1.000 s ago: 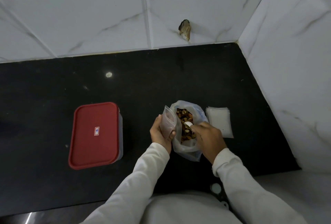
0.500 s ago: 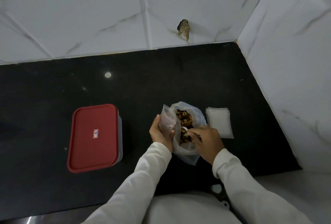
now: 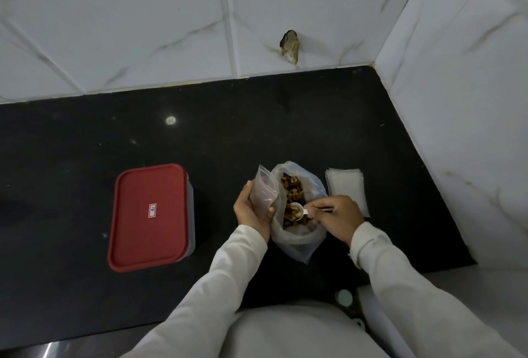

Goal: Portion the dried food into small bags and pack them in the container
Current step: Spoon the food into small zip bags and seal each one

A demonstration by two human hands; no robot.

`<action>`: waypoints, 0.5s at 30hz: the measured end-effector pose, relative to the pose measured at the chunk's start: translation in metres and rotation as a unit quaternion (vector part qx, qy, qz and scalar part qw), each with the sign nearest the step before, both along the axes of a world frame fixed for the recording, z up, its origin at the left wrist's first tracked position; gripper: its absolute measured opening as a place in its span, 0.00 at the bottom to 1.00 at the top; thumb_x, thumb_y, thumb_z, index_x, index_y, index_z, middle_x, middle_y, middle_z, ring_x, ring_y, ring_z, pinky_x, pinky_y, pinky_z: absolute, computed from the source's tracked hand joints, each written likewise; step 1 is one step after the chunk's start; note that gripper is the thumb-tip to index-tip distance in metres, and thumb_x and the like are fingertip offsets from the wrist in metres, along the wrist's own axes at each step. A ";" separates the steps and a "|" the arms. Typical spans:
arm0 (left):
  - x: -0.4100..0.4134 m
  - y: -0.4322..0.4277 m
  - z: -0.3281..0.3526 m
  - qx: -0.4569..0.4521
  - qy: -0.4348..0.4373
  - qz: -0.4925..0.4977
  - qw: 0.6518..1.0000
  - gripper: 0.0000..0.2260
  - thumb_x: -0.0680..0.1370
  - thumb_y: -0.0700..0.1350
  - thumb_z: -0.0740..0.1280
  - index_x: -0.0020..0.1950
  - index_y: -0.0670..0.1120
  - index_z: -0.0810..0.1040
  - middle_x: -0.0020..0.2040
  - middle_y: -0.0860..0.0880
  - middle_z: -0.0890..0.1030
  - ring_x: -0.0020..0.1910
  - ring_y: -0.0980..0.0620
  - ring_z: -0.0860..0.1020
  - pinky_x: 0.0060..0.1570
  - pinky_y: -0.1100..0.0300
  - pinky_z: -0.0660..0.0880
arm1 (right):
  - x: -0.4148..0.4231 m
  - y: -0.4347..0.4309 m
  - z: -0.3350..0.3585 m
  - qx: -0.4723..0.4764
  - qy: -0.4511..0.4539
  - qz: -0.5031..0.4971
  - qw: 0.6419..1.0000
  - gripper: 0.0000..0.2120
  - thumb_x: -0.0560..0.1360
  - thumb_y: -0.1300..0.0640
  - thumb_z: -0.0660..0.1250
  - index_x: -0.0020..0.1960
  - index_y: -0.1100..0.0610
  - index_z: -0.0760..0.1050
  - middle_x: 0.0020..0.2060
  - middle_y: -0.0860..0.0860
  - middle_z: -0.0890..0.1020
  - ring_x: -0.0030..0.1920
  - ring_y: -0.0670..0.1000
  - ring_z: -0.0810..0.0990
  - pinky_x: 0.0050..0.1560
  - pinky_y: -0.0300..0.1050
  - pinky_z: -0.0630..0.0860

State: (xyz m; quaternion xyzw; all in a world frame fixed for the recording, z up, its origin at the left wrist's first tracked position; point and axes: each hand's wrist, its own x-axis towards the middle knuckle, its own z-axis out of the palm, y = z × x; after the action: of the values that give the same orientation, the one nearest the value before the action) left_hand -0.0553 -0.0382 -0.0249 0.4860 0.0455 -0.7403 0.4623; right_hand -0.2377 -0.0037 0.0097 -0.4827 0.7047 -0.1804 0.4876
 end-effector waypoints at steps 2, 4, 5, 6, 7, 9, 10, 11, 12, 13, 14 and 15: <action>0.006 0.001 0.002 -0.016 0.001 -0.009 1.000 0.16 0.79 0.55 0.63 0.58 0.45 0.81 0.49 0.45 0.84 0.39 0.49 0.81 0.31 0.61 0.74 | -0.004 0.003 0.003 0.015 -0.031 -0.037 0.999 0.07 0.75 0.58 0.71 0.47 0.47 0.84 0.39 0.47 0.85 0.44 0.45 0.83 0.53 0.42 0.77; 0.011 0.002 0.004 -0.036 0.003 -0.019 0.999 0.15 0.79 0.54 0.63 0.56 0.45 0.81 0.46 0.46 0.83 0.35 0.51 0.80 0.26 0.63 0.73 | -0.008 0.006 0.008 0.021 -0.063 -0.071 0.995 0.06 0.75 0.58 0.70 0.48 0.49 0.84 0.39 0.49 0.85 0.44 0.48 0.83 0.52 0.43 0.78; 0.013 0.002 0.006 -0.046 0.006 -0.024 0.999 0.15 0.79 0.54 0.63 0.55 0.46 0.81 0.45 0.46 0.83 0.35 0.51 0.80 0.26 0.63 0.73 | -0.009 0.007 0.011 0.018 -0.071 -0.086 0.994 0.06 0.75 0.59 0.69 0.48 0.50 0.84 0.39 0.49 0.85 0.44 0.49 0.83 0.51 0.43 0.78; 0.014 0.003 0.007 -0.054 0.007 -0.029 0.998 0.14 0.79 0.54 0.63 0.54 0.46 0.81 0.45 0.46 0.83 0.36 0.51 0.80 0.25 0.64 0.72 | -0.011 0.007 0.014 0.014 -0.077 -0.100 0.992 0.06 0.76 0.60 0.69 0.48 0.51 0.84 0.39 0.50 0.85 0.45 0.50 0.82 0.49 0.42 0.78; 0.015 0.003 0.009 -0.061 0.007 -0.036 0.997 0.14 0.79 0.54 0.64 0.54 0.46 0.82 0.45 0.47 0.83 0.36 0.52 0.79 0.25 0.64 0.72 | -0.012 0.008 0.018 0.010 -0.080 -0.112 0.990 0.06 0.76 0.60 0.69 0.48 0.52 0.84 0.40 0.51 0.85 0.45 0.51 0.82 0.49 0.41 0.78; 0.016 0.004 0.010 -0.067 0.008 -0.047 0.997 0.15 0.76 0.54 0.66 0.56 0.47 0.81 0.48 0.46 0.82 0.37 0.52 0.78 0.26 0.64 0.71 | -0.012 0.008 0.027 -0.001 -0.088 -0.127 0.988 0.07 0.76 0.60 0.68 0.48 0.52 0.83 0.41 0.52 0.85 0.46 0.52 0.82 0.51 0.44 0.79; 0.016 0.004 0.011 -0.069 0.012 -0.050 0.996 0.16 0.75 0.54 0.67 0.57 0.47 0.81 0.50 0.46 0.81 0.39 0.51 0.78 0.26 0.64 0.72 | -0.011 0.008 0.032 -0.012 -0.092 -0.131 0.987 0.07 0.76 0.60 0.68 0.48 0.52 0.83 0.41 0.52 0.85 0.46 0.53 0.83 0.51 0.44 0.80; 0.015 0.003 0.012 -0.073 0.018 -0.053 0.996 0.17 0.75 0.54 0.68 0.59 0.47 0.80 0.51 0.46 0.80 0.40 0.51 0.78 0.27 0.63 0.73 | -0.010 0.008 0.037 -0.027 -0.097 -0.134 0.986 0.07 0.76 0.61 0.68 0.48 0.52 0.83 0.41 0.52 0.85 0.46 0.52 0.83 0.50 0.43 0.80; 0.015 0.003 0.012 -0.078 0.025 -0.055 0.995 0.16 0.75 0.54 0.68 0.59 0.46 0.79 0.51 0.46 0.80 0.40 0.51 0.78 0.27 0.63 0.74 | -0.008 0.007 0.043 -0.043 -0.099 -0.137 0.985 0.07 0.76 0.61 0.68 0.48 0.52 0.83 0.40 0.52 0.85 0.45 0.51 0.83 0.47 0.41 0.80; 0.014 0.003 0.014 -0.085 0.029 -0.058 0.994 0.15 0.76 0.53 0.67 0.58 0.46 0.79 0.50 0.46 0.80 0.39 0.51 0.78 0.27 0.63 0.75 | -0.005 0.006 0.049 -0.059 -0.103 -0.139 0.983 0.06 0.76 0.61 0.68 0.48 0.52 0.83 0.39 0.52 0.85 0.43 0.49 0.83 0.44 0.39 0.79; 0.014 0.002 0.016 -0.093 0.028 -0.061 0.993 0.13 0.76 0.53 0.67 0.56 0.46 0.80 0.49 0.46 0.80 0.39 0.51 0.78 0.27 0.63 0.75 | -0.001 0.006 0.055 -0.072 -0.111 -0.140 0.981 0.06 0.76 0.61 0.69 0.47 0.52 0.83 0.38 0.52 0.85 0.41 0.47 0.83 0.42 0.37 0.79; 0.013 0.002 0.017 -0.102 0.024 -0.064 0.992 0.12 0.76 0.53 0.67 0.54 0.46 0.80 0.49 0.46 0.80 0.39 0.51 0.78 0.27 0.63 0.75 | 0.003 0.004 0.060 -0.083 -0.123 -0.143 0.979 0.06 0.76 0.61 0.69 0.47 0.52 0.83 0.37 0.51 0.85 0.39 0.45 0.82 0.40 0.36 0.79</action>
State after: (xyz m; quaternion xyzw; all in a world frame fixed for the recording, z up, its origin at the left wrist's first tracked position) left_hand -0.0423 -0.0360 -0.0075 0.4207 -0.0504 -0.7806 0.4595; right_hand -0.2348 0.0006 0.0695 -0.3896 0.6839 -0.3641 0.4979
